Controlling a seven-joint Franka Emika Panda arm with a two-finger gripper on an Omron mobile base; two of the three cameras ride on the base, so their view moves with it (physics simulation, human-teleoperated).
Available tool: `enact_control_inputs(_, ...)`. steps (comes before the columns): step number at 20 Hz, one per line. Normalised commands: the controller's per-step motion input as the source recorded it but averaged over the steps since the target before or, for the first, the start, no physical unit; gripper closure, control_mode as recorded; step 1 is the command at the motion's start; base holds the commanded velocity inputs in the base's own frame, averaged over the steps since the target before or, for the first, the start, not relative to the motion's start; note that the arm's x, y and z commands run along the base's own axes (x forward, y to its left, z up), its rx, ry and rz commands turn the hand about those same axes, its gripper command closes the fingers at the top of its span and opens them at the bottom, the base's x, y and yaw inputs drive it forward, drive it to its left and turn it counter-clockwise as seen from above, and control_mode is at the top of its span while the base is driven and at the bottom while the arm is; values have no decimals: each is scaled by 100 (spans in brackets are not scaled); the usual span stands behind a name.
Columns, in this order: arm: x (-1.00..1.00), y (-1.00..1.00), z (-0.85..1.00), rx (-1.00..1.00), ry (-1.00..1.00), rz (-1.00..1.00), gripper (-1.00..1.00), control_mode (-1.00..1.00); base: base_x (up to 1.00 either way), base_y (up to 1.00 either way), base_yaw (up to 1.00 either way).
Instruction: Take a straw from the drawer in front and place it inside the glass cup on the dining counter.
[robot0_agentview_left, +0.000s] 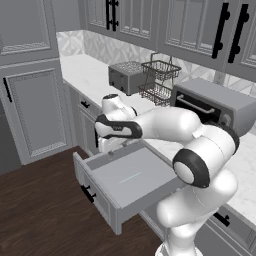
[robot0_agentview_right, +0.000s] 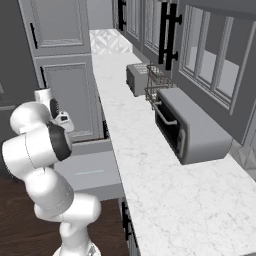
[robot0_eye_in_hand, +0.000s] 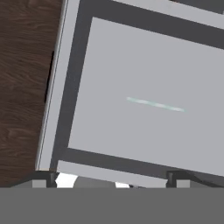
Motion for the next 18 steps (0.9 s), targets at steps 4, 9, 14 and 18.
enact_control_inputs(4,0,-13,-71,0,0,0,-100,-100,0,0,0)
enact_control_inputs(9,3,0,-82,0,0,0,-100,-100,0,0,0)
enact_control_inputs(14,25,1,-63,0,-1,0,-100,-100,0,0,0)
enact_control_inputs(18,36,0,-50,0,-4,0,-100,-100,0,0,0)
